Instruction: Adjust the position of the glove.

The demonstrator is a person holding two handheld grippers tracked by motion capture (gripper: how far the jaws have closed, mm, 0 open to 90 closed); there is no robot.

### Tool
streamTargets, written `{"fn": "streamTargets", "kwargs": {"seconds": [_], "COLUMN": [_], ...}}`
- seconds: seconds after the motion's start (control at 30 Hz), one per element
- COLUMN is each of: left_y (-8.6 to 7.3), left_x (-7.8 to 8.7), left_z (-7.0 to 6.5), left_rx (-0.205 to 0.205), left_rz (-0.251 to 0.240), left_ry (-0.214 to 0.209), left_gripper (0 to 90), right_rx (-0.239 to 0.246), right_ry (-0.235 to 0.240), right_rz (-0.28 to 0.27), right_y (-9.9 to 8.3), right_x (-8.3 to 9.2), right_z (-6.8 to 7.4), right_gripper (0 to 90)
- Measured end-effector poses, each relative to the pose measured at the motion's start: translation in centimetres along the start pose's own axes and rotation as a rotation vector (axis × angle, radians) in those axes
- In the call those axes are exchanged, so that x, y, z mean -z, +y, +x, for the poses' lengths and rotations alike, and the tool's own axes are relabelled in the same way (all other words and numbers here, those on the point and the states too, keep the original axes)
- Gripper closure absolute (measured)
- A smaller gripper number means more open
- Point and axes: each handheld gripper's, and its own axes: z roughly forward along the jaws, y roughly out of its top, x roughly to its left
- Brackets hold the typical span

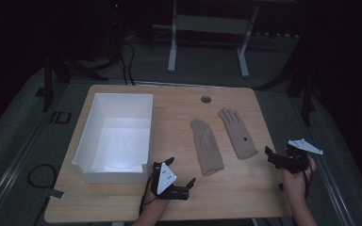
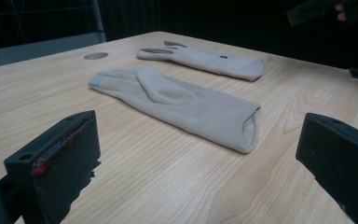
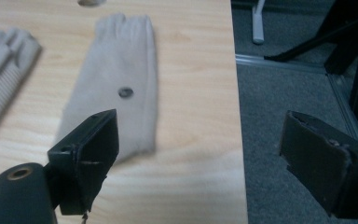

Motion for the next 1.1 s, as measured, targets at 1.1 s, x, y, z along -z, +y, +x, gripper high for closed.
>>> {"fn": "streamTargets", "kwargs": {"seconds": [1.1], "left_y": [0.0], "left_x": [0.0], "left_z": [0.1], "left_rx": [0.009], "left_rz": [0.000], "left_ry": [-0.008], "left_gripper": [0.1], "right_rx": [0.158], "right_ry": [0.369], "right_rz": [-0.023], "right_y": [6.2], "right_x": [-1.6], "right_z": [9.4], "right_gripper": [14.9]}}
